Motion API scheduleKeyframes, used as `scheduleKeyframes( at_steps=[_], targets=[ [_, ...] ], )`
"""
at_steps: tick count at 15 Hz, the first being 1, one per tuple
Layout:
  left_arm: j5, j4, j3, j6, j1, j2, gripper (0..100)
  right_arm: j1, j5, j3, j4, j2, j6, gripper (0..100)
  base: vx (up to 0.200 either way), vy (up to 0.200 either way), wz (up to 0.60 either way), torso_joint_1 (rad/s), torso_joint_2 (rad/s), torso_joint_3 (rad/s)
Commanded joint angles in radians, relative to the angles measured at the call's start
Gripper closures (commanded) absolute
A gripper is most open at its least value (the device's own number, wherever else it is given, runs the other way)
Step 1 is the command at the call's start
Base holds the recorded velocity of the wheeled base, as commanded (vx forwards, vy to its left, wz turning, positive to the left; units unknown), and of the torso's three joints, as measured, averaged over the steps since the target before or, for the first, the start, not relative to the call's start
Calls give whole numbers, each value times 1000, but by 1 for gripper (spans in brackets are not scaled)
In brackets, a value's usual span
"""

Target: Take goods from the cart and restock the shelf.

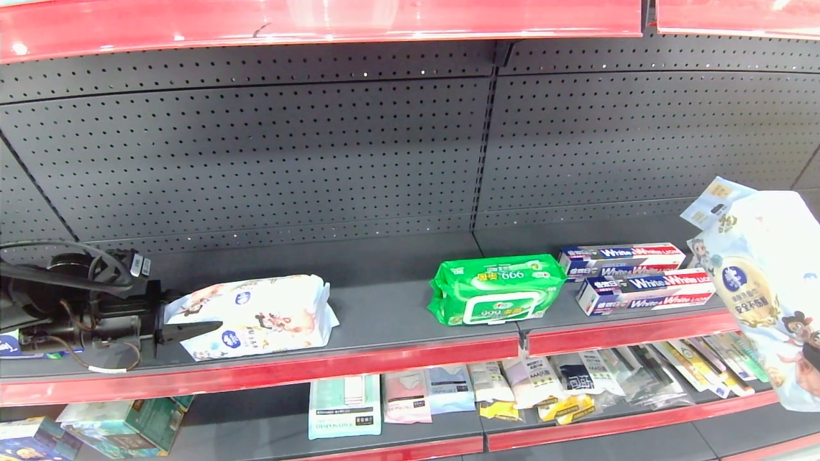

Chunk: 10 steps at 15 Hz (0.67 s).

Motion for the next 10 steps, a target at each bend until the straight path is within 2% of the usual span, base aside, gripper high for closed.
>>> scheduleKeyframes(
  at_steps=[1, 6, 8, 10],
  targets=[
    [-10, -2, 1, -2, 1, 2, 100, 0, 1, -1, 0, 4, -1, 100, 0, 0, 0, 0, 0, 0],
    [-12, -2, -3, 3, -2, 2, 100, 0, 1, -1, 0, 5, -1, 100, 0, 0, 0, 0, 0, 0],
    [-12, -1, -3, 18, -15, 3, 100, 0, 1, -2, 0, 5, -1, 100, 0, 0, 0, 0, 0, 0],
    [-13, -1, -3, 19, -21, 3, 100, 0, 1, -2, 0, 7, -1, 100, 0, 0, 0, 0, 0, 0]
  ],
)
